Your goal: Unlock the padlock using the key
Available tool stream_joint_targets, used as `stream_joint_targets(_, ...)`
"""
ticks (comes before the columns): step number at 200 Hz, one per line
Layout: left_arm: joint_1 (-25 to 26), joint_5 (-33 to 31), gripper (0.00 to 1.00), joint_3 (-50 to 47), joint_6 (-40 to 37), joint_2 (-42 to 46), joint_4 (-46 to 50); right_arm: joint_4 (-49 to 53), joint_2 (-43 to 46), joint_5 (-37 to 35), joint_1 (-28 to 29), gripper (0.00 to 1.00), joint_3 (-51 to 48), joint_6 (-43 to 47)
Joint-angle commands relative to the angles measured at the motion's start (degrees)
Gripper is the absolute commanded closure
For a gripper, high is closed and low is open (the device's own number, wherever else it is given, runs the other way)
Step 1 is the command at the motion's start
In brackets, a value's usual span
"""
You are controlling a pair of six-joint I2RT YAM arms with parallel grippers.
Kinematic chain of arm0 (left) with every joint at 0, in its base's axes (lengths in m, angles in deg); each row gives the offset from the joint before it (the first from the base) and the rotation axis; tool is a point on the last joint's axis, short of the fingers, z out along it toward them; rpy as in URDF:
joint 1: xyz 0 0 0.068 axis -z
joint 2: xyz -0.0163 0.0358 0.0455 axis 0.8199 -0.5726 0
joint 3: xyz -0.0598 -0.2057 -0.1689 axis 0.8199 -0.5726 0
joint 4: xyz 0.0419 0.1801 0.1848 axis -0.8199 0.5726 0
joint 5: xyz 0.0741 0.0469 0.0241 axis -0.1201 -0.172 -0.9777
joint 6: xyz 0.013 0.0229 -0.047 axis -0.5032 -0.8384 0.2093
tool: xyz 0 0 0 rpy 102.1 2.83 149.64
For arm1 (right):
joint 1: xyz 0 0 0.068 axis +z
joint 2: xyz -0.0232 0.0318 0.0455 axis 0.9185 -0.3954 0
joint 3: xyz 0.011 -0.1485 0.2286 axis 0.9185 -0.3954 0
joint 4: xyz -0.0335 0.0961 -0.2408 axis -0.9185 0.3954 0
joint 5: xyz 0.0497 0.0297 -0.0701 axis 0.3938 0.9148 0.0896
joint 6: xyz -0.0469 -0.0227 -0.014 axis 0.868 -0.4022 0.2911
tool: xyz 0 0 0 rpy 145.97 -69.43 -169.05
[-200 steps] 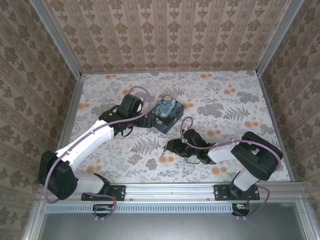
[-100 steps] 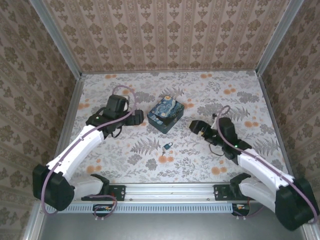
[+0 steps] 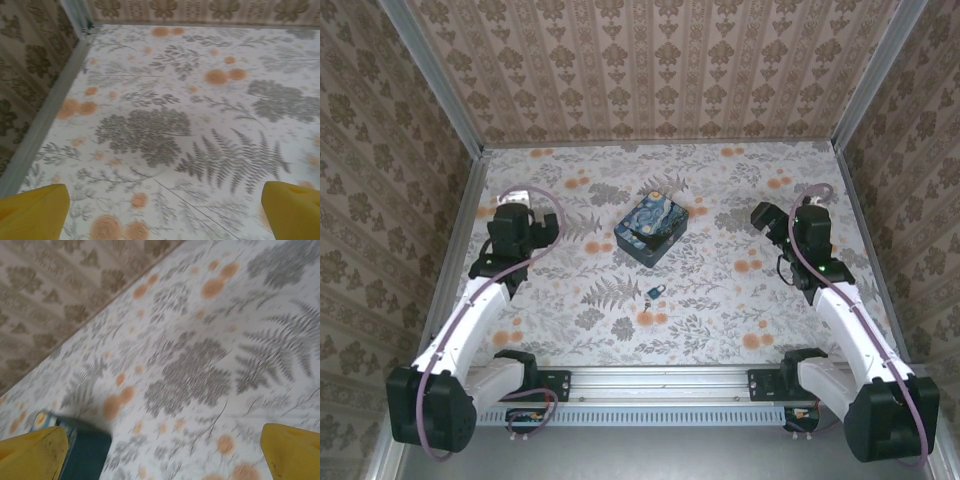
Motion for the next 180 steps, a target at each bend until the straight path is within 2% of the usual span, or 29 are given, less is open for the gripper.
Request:
stream_joint_targets(1, -3.44, -1.31, 0.00, -3.02, -4.66, -1.53, -10.33, -10.90, -1.06, -10.62, -0.33, 0.00, -3.67, 3.25)
stream_joint_targets(24, -6.68, 1.45, 0.00, -7.31, -5.74, -3.93, -20.11, -14.83, -3.92, -15.07, -0.33, 0.01, -4.39, 9.43)
stream_joint_targets(64, -8.77, 2.38, 0.00, -12.80, -7.56, -12.17, -33.80, -25.32, -9.03, -15.71, -0.33, 0.00, -7.51, 20.90)
stream_joint_targets(96, -8.97, 4.19, 0.00, -17.45, -9.95, -17.98, -46.50, -33.20, -13.92, -15.39, -0.49, 0.00, -9.94, 24.59)
stream_joint_targets(116, -9.12, 4.57, 0.00, -18.10, -9.91, -19.26, -49.99, -36.15, -15.48, -13.83, -0.68, 0.01, -9.78, 26.28)
stream_joint_targets(150, -9.49, 7.28, 0.00, -20.25, -9.55, -22.50, -57.06, -35.27, -16.84, -14.04, -0.76, 0.01, -10.12, 30.12)
stream_joint_targets(180, -9.31, 7.99, 0.00, -21.17, -10.22, -26.87, -62.87, -48.65, -21.58, -13.79, -0.86, 0.01, -15.62, 30.39)
